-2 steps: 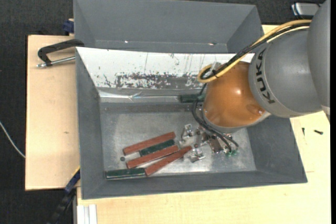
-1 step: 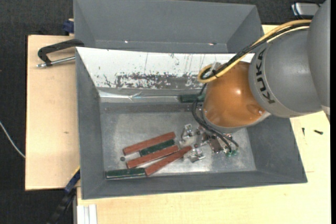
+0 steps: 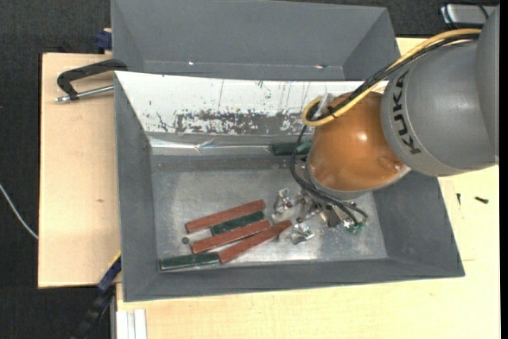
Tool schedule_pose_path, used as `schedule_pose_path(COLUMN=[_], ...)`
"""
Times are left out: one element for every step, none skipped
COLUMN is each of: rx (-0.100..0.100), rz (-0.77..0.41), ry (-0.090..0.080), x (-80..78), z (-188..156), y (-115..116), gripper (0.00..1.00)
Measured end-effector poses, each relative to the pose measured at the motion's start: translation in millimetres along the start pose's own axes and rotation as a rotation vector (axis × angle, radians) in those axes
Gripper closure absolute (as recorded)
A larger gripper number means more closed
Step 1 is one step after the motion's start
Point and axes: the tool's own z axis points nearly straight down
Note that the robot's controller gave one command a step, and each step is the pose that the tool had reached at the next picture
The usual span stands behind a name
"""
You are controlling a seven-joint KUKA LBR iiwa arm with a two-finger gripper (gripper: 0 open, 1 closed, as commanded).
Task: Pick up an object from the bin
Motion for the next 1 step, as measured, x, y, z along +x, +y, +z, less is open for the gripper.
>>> schedule_pose_path(rx=[0.000], rz=[-0.061], ry=[-0.005], x=[-20.2], z=[-131.0], y=[11.5], gripper=[1.00])
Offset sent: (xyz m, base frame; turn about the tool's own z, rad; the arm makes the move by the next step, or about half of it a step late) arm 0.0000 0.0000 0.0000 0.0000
